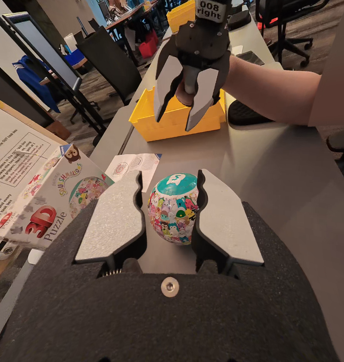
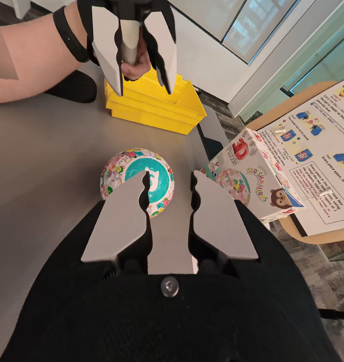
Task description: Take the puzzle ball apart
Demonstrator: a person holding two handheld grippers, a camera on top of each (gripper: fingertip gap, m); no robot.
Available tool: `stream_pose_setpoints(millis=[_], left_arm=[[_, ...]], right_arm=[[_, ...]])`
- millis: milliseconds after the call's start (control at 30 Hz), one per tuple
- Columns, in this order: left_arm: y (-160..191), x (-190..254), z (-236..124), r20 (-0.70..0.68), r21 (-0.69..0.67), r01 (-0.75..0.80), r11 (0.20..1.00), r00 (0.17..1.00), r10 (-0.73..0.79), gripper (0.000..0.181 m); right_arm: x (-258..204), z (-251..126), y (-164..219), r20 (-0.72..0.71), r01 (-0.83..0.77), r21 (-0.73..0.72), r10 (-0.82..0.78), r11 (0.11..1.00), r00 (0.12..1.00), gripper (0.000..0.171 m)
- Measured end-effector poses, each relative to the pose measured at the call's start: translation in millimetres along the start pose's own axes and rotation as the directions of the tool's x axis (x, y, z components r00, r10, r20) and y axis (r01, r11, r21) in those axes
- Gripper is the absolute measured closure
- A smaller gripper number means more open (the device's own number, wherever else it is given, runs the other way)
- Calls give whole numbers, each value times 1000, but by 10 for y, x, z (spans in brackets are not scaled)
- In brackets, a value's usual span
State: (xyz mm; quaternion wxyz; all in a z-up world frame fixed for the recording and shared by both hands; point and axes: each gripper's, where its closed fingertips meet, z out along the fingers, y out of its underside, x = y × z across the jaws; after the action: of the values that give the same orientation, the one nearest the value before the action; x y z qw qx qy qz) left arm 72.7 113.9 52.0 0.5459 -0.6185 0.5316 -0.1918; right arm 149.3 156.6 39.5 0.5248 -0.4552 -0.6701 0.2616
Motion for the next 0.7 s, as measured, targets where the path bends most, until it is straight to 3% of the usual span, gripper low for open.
stream_pose_setpoints(millis=[200,400,600,700], left_arm=[[-21,4,-27,33,-24,-35,999,999,36,130],[-9,-75,-23,71,-43,-34,998,997,37,145],[41,-44,57,22,-51,8,999,1000,-7,149],[90,-68,94,37,-67,18,998,999,-15,141]], right_arm=[[18,-77,-34,9,-29,37,29,999,1000,137],[-63,-31,-127,69,-68,81,63,994,996,142],[-130,130,59,71,-23,-16,24,1000,997,144],[-164,199,77,63,11,-42,-9,999,998,144]])
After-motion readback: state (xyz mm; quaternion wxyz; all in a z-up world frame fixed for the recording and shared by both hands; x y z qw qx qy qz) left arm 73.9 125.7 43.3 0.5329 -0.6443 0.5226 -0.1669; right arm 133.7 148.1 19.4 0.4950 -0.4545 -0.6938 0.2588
